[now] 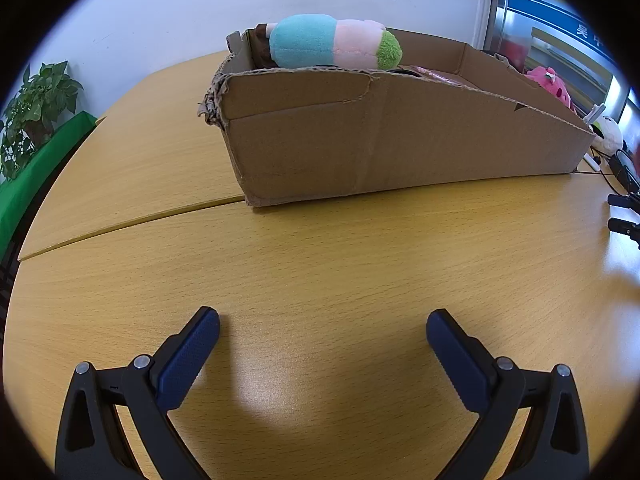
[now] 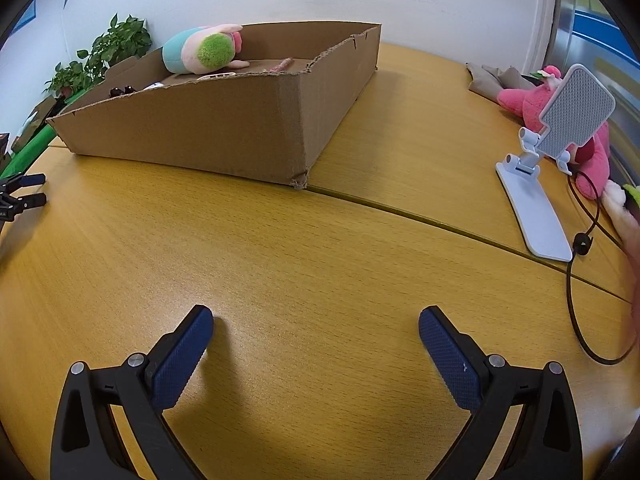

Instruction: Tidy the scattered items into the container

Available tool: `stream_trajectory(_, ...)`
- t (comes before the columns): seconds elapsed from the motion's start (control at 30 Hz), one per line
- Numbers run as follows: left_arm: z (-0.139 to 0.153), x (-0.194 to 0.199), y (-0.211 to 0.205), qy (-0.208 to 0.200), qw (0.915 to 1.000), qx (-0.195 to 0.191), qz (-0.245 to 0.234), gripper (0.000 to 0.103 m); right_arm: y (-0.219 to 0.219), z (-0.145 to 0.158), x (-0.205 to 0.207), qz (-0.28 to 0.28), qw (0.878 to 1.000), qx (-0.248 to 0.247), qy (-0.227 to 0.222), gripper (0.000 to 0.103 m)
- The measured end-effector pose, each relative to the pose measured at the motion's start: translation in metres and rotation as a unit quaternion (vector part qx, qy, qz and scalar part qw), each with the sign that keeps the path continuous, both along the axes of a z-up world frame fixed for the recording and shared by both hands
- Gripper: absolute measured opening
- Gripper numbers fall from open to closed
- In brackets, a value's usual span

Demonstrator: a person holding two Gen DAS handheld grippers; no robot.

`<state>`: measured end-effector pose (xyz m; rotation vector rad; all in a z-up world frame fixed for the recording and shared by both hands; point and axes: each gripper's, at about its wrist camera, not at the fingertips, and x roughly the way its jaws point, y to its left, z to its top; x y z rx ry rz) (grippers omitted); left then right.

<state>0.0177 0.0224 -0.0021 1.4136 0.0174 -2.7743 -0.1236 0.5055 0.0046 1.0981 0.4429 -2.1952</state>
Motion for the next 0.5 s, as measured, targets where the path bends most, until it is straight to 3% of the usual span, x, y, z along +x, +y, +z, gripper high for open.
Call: stream_trajectory(0.5, 0.0002, 0.0045, 0.0, -0.001, 1.0, 0.0, 0.001, 0.103, 0.0006, 0.0004, 0.0006, 0.0, 1.0, 0.0, -0.001, 0.103)
